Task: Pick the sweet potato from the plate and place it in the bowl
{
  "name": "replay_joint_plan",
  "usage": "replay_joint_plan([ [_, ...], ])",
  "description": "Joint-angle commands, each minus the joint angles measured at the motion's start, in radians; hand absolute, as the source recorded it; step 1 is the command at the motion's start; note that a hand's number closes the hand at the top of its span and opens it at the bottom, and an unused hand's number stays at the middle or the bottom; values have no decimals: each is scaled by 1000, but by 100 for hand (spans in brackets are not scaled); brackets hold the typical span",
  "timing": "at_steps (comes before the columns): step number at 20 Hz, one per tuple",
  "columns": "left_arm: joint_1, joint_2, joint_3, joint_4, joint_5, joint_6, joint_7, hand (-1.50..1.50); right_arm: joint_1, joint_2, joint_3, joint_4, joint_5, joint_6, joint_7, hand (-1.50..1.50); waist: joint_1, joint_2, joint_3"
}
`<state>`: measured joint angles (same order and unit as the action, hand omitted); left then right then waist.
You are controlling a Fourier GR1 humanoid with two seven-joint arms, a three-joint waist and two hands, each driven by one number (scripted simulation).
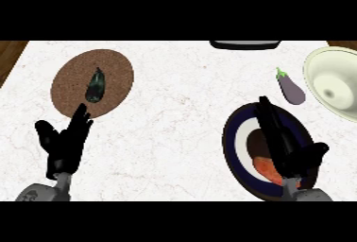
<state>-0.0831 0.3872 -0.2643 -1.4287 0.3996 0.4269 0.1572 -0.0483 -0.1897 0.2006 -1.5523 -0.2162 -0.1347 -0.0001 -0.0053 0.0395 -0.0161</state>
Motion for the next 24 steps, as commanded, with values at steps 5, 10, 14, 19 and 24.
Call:
replay_joint_plan([
  [5, -101, 35, -126, -111, -85, -173, -106, 0, -91, -234, 56, -98, -16, 382, -122, 150, -8, -48, 17],
  [10, -125, 31, -176, -176, -74, -267, -114, 0, -41, -402, 59, 25, 161, 473, -380, -150, 7, -37, 19],
  [14, -114, 23, -159, -156, -73, -290, -136, 0, -59, -425, 87, 89, 336, 454, -607, -150, 12, -38, 18],
  [19, -75, 0, -198, -153, -121, -269, -161, 0, -143, -513, 154, -1, 568, 382, -530, -150, 17, -42, 16],
  [24, -95, 4, -186, -127, -114, -298, -169, 0, -234, -664, 223, -103, 757, 470, -355, -150, 12, -45, 12],
])
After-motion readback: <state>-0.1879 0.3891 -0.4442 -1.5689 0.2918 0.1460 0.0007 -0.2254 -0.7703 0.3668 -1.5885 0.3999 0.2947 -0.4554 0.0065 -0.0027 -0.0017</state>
